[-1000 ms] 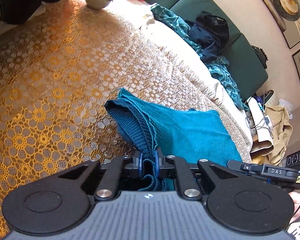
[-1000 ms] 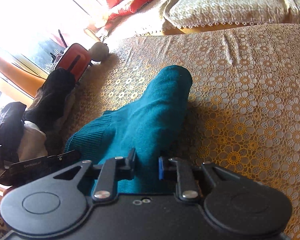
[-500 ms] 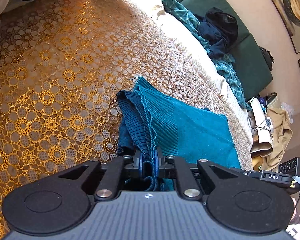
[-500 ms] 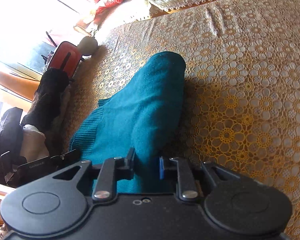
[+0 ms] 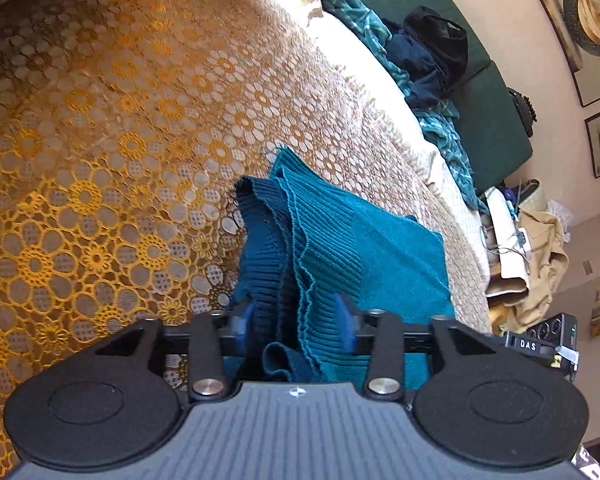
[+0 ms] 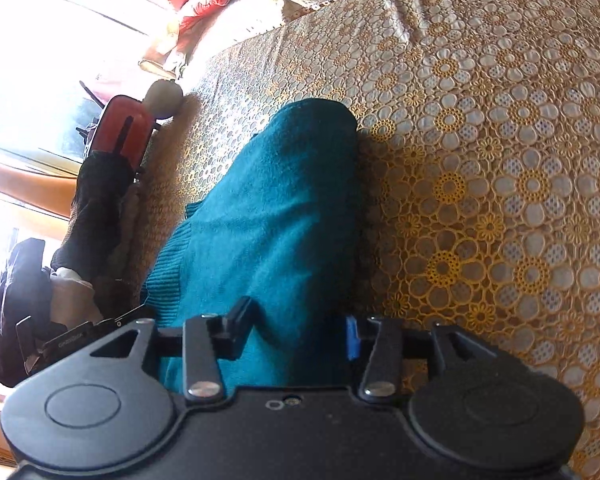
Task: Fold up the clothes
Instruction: 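Hold the folded sweater with both grippers and lift it off the bed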
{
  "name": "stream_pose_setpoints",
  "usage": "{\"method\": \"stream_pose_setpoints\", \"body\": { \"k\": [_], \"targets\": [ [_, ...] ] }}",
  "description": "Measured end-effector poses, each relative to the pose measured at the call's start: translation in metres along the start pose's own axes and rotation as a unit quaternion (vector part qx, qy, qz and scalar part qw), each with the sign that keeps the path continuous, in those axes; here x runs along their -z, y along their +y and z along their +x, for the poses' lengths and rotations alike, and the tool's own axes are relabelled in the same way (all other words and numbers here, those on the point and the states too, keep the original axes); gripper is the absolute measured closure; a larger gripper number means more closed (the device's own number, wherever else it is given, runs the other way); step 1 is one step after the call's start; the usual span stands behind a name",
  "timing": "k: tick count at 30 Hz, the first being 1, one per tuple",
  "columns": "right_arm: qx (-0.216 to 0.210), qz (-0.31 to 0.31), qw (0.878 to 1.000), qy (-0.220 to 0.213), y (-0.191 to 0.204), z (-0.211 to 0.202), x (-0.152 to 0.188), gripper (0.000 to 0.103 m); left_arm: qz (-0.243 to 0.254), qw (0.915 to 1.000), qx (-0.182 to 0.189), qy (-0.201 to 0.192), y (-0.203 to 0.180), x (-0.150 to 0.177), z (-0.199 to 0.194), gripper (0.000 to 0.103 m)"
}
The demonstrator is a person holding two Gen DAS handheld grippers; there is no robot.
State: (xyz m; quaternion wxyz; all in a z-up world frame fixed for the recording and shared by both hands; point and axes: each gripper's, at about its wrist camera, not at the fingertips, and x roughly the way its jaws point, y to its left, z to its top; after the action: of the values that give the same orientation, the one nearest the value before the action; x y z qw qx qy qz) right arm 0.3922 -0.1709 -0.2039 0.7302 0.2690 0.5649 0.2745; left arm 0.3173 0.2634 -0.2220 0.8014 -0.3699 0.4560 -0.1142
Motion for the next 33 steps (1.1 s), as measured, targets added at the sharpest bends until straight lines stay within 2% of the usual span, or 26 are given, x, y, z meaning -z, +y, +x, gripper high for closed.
{"method": "stream_pose_setpoints", "body": {
  "k": [11, 18, 23, 24, 27, 33],
  "targets": [
    [0.032, -0.014, 0.999, -0.008, 0.012, 0.015, -0.023, 0.000, 0.009, 0.9998, 0.007, 0.019, -0.003, -0.007, 0.016, 0.053],
    [0.050, -0.032, 0.998, -0.004, 0.018, 0.021, -0.023, 0.000, 0.010, 0.9997, 0.009, 0.022, -0.007, -0.009, 0.019, 0.047],
    [0.065, -0.061, 0.996, 0.003, 0.026, 0.025, -0.020, 0.000, 0.049, 0.9985, -0.016, 0.020, -0.020, -0.004, 0.021, 0.048],
    [0.070, -0.068, 0.995, 0.004, 0.029, 0.026, -0.019, 0.000, 0.060, 0.9977, -0.027, 0.018, -0.024, -0.003, 0.021, 0.049],
    [0.083, -0.085, 0.993, 0.004, 0.034, 0.026, -0.019, 0.000, 0.080, 0.9950, -0.060, 0.013, -0.028, 0.001, 0.020, 0.080],
    [0.090, -0.104, 0.991, -0.006, 0.046, 0.023, -0.015, 0.000, 0.091, 0.9926, -0.079, -0.003, -0.033, 0.007, 0.016, 0.088]
  ]
}}
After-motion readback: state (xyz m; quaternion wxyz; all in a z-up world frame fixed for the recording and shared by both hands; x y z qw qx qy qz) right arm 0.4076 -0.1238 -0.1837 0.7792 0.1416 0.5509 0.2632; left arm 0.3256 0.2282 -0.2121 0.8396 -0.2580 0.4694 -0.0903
